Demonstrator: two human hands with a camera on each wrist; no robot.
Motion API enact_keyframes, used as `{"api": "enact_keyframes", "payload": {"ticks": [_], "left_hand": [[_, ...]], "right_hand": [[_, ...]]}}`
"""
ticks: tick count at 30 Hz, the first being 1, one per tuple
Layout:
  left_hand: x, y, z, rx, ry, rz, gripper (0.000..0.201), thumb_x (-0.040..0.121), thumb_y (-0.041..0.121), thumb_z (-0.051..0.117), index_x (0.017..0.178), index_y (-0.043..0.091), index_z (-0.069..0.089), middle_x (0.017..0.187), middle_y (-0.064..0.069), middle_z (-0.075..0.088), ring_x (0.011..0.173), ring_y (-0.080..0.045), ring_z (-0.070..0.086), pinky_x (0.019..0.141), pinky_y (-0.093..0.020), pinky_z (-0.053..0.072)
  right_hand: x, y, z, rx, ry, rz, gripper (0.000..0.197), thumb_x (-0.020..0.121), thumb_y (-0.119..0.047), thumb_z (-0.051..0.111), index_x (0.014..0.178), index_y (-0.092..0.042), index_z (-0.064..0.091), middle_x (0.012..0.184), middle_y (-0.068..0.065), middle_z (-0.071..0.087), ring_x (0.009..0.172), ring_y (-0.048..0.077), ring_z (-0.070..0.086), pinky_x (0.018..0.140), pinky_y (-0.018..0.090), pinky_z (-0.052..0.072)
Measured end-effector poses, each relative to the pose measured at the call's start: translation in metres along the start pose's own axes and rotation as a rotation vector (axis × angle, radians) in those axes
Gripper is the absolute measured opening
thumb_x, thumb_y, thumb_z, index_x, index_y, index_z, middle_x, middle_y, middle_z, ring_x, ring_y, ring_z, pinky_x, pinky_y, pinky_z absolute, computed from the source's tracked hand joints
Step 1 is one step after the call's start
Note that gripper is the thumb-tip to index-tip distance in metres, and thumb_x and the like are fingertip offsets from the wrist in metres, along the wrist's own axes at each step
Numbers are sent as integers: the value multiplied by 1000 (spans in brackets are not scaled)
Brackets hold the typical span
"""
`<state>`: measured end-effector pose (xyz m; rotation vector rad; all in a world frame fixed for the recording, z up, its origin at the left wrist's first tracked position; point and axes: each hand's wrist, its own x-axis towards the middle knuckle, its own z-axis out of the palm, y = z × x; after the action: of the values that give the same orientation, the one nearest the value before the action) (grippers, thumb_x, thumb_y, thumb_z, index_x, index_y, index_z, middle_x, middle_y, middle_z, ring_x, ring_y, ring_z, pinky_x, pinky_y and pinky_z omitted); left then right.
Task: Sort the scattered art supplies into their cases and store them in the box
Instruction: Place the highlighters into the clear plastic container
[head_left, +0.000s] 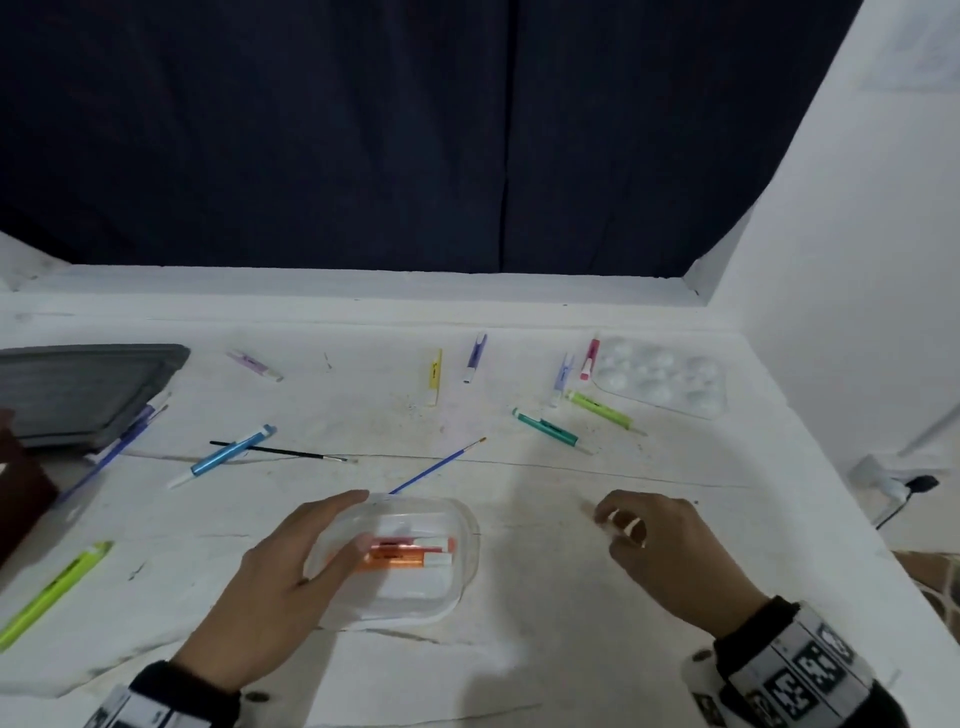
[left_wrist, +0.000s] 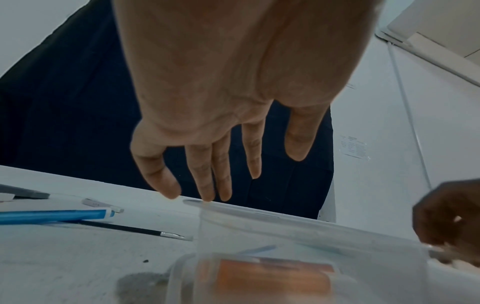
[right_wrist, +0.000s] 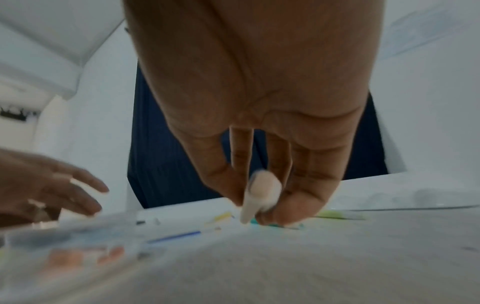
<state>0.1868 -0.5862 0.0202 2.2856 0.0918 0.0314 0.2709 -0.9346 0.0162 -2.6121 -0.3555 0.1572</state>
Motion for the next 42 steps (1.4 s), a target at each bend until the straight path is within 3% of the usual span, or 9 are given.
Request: {"api": "enact_keyframes", "payload": {"ticks": [2,5,12,20,24,29,34,38,42], "left_hand": [[-2,-1,-2,-29,20,25,37,89,49,56,126,46,57,125,38,54,119,16,47,93,0,32],[-4,-8,-8,-62,136,19,27,93,35,59,119,40,63,117,26,63,113,6,55,83,1,35],[42,-74,-62,-62,386,-80,31,93,14,65,115,35,59,100,-3,61,91,-14,63,79,-30,51],[131,-128,-106,563,48,-340,38,96,41,55,131,30,47,126,-6,49,118,-30,54,103,-48,38],[146,-130,-104,835,-124,-256,37,94,42,52,128,29,43,119,-4,49,109,-28,57,99,-49,33],[148,-125,-97,974,-129,-139,24,97,34,46,119,27,46,103,2,50,98,-24,59,92,-44,30],[139,-111,-99,814,-24,-21,18,96,25,48,115,25,48,102,3,58,93,-25,63,83,-38,32],[115,-68,-112,247,129,45,28,92,21,65,115,30,50,88,5,66,76,-20,67,68,-32,52],[67,-14,-116,-277,165,50,33,90,15,71,116,26,54,87,-2,72,73,-27,73,76,-41,54]], "right_hand": [[9,-25,0,70,119,-102,20,82,-8,67,88,-27,70,83,-14,66,74,1,59,63,8,42],[21,-64,3,184,264,-232,24,74,2,71,84,-21,72,77,-17,64,77,-4,58,64,4,41],[51,-120,34,251,269,-422,29,71,6,76,83,-21,73,84,-14,69,80,0,62,74,2,42],[80,-156,51,332,226,-434,23,77,2,73,80,-20,74,84,-14,69,76,6,65,67,10,51],[81,-160,54,485,213,-327,22,82,0,73,88,-21,74,84,-13,73,79,4,68,69,9,51],[75,-160,53,724,113,-198,24,83,-1,74,98,-19,69,82,-5,75,74,10,71,70,18,56],[66,-158,50,779,43,-189,23,83,-3,74,99,-19,70,86,-2,76,79,14,72,74,22,58],[65,-155,36,813,51,-222,18,84,-1,73,95,-16,72,87,0,74,81,17,72,73,24,59],[60,-144,33,711,-27,-268,11,89,-10,69,94,-19,72,87,-4,73,77,14,71,73,25,58]]}}
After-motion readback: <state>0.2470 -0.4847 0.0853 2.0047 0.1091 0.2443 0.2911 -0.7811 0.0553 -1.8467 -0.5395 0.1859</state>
